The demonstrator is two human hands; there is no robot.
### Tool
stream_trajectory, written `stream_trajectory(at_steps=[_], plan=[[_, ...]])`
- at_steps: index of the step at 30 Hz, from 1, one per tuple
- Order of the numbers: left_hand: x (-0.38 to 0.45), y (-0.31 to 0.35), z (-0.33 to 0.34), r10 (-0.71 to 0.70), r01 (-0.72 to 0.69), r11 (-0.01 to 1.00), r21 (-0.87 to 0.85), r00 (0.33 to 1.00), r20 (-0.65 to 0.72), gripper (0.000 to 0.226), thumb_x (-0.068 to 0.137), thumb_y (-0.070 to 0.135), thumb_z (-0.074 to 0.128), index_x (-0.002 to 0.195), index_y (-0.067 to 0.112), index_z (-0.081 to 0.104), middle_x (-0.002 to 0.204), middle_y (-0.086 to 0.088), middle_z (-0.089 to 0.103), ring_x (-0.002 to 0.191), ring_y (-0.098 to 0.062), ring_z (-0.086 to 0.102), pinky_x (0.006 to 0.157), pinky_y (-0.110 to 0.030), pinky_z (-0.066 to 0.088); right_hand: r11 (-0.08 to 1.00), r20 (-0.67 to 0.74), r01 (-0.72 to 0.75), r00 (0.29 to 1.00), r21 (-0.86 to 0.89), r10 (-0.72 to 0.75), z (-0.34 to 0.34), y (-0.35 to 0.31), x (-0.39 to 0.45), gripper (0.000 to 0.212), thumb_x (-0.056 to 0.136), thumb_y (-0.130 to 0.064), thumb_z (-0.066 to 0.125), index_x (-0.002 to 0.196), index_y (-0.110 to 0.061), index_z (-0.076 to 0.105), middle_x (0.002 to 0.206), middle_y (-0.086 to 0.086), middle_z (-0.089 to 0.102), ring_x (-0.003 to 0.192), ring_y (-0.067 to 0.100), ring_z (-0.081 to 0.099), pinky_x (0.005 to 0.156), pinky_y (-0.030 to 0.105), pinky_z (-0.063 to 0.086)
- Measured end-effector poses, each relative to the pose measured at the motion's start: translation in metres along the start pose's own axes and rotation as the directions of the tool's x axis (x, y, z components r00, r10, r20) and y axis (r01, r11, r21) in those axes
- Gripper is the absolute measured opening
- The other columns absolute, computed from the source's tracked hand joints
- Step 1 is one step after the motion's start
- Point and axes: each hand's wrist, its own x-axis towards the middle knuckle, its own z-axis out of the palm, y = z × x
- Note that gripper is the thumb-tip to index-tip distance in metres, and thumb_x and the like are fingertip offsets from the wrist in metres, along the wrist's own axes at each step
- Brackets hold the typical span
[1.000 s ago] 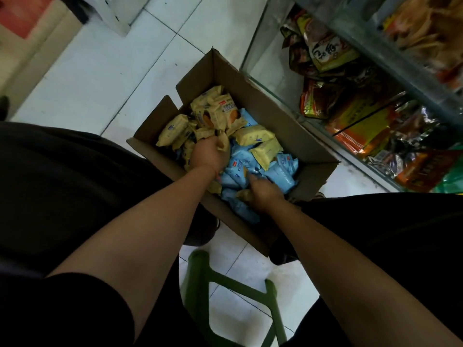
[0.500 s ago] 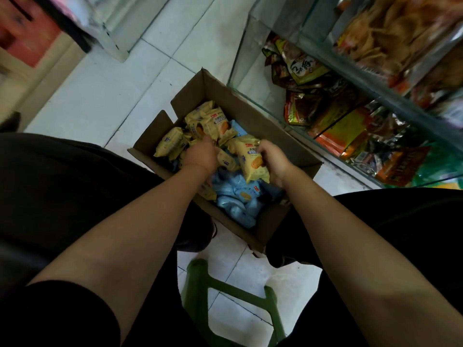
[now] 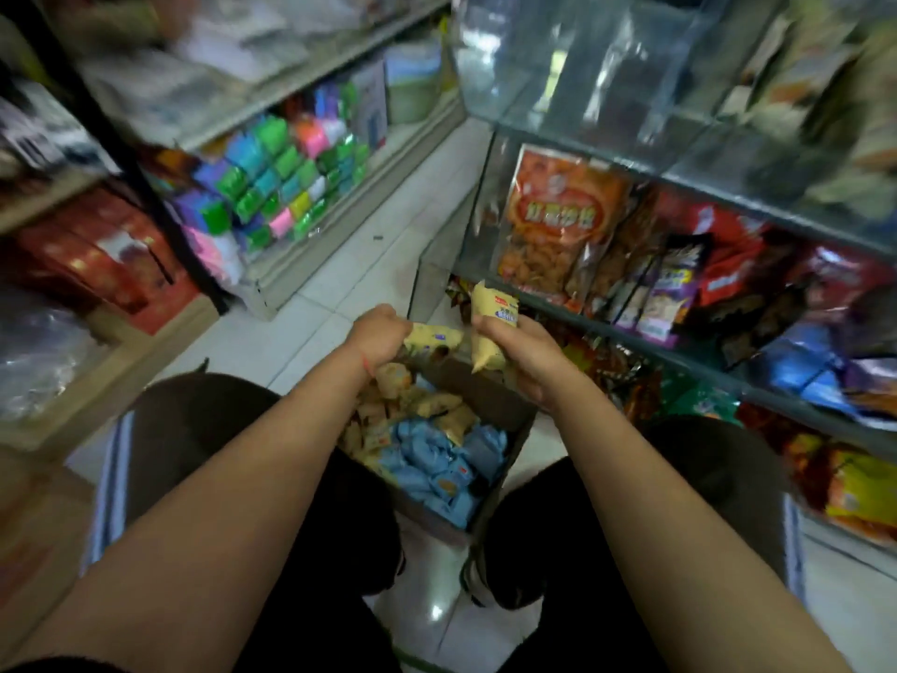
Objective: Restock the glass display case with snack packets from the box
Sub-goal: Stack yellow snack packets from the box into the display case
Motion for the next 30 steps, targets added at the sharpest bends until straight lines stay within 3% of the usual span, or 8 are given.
stream_trajectory(at_steps=[2, 4, 7, 12, 17, 21, 24, 30], plan=[[-0.031, 0.030, -0.019, 0.013, -0.024, 0.892, -0.451, 1.000, -0.028, 0.013, 0.095, 0.016, 0.053, 0.087, 0.006, 0.056, 0.089, -0.017, 0.061, 0.075, -0.026, 0.063, 0.070, -0.038, 0.052, 0.991, -0.069, 0.130, 0.989, 0.023, -0.128, -0.007, -0.030, -0.029, 0.044, 0.073, -0.044, 0.075, 0.107, -0.019, 0.065, 0.102, 0.005, 0.072, 0.095, 0.024, 0.069, 0.089, 0.046, 0.055], [-0.065, 0.060, -0.030, 0.049, 0.011, 0.595, -0.803, 0.998, 0.050, 0.014, 0.097, 0.013, 0.050, 0.086, 0.007, 0.055, 0.070, -0.011, 0.066, 0.057, -0.021, 0.066, 0.058, -0.039, 0.058, 0.954, -0.133, 0.299, 0.946, 0.008, -0.296, -0.011, -0.061, -0.061, 0.048, 0.070, -0.049, 0.075, 0.108, -0.019, 0.068, 0.099, -0.001, 0.074, 0.095, 0.022, 0.070, 0.088, 0.046, 0.056], [-0.111, 0.106, -0.041, 0.210, 0.018, 0.389, -0.921, 0.972, 0.108, 0.015, 0.099, 0.015, 0.043, 0.098, 0.009, 0.057, 0.080, -0.010, 0.071, 0.067, -0.021, 0.069, 0.064, -0.039, 0.059, 0.865, -0.255, 0.502, 0.835, -0.009, -0.488, -0.018, -0.108, -0.109, 0.049, 0.070, -0.051, 0.076, 0.110, -0.025, 0.064, 0.100, -0.002, 0.073, 0.092, 0.020, 0.070, 0.084, 0.046, 0.057], [-0.164, 0.172, -0.048, 0.454, -0.088, 0.378, -0.922, 0.885, 0.102, 0.041, 0.094, 0.009, 0.033, 0.125, 0.027, 0.053, 0.099, -0.011, 0.070, 0.081, -0.028, 0.066, 0.082, -0.048, 0.049, 0.692, -0.414, 0.687, 0.576, -0.223, -0.705, -0.040, -0.160, -0.178, 0.050, 0.082, -0.045, 0.071, 0.110, -0.017, 0.042, 0.097, -0.001, 0.061, 0.087, 0.017, 0.062, 0.076, 0.031, 0.051], [-0.193, 0.231, -0.023, 0.553, -0.100, 0.480, -0.871, 0.806, 0.212, 0.036, 0.097, 0.037, 0.042, 0.112, 0.018, 0.068, 0.097, -0.005, 0.071, 0.081, -0.020, 0.068, 0.071, -0.038, 0.053, 0.546, -0.382, 0.705, 0.400, -0.453, -0.833, -0.065, -0.174, -0.206, 0.027, 0.089, -0.038, 0.062, 0.098, -0.019, 0.044, 0.093, 0.000, 0.052, 0.086, 0.019, 0.050, 0.068, 0.026, 0.033], [-0.192, 0.265, -0.001, 0.540, -0.170, 0.518, -0.839, 0.825, 0.166, 0.042, 0.095, 0.027, 0.054, 0.133, 0.011, 0.054, 0.104, -0.010, 0.068, 0.080, -0.019, 0.069, 0.064, -0.035, 0.058, 0.594, -0.286, 0.616, 0.530, -0.517, -0.798, -0.102, -0.182, -0.220, 0.026, 0.090, -0.037, 0.051, 0.116, -0.035, 0.046, 0.114, 0.006, 0.054, 0.102, 0.022, 0.048, 0.082, 0.030, 0.036], [-0.191, 0.288, 0.010, 0.536, -0.281, 0.616, -0.736, 0.834, 0.131, 0.047, 0.090, 0.027, 0.062, 0.133, 0.014, 0.048, 0.099, -0.011, 0.068, 0.073, -0.022, 0.068, 0.057, -0.033, 0.055, 0.649, -0.290, 0.519, 0.610, -0.556, -0.737, -0.137, -0.188, -0.228, 0.023, 0.085, -0.043, 0.042, 0.108, -0.043, 0.040, 0.102, 0.001, 0.060, 0.095, 0.028, 0.056, 0.079, 0.039, 0.044], [-0.180, 0.333, 0.034, 0.551, -0.446, 0.762, -0.469, 0.828, 0.108, 0.045, 0.087, 0.019, 0.062, 0.128, 0.017, 0.044, 0.113, -0.014, 0.064, 0.079, -0.026, 0.065, 0.050, -0.027, 0.052, 0.755, -0.340, 0.470, 0.692, -0.456, -0.636, -0.195, -0.201, -0.218, 0.017, 0.094, -0.022, 0.044, 0.108, -0.017, 0.034, 0.079, -0.003, 0.047, 0.070, 0.015, 0.046, 0.061, 0.033, 0.034]])
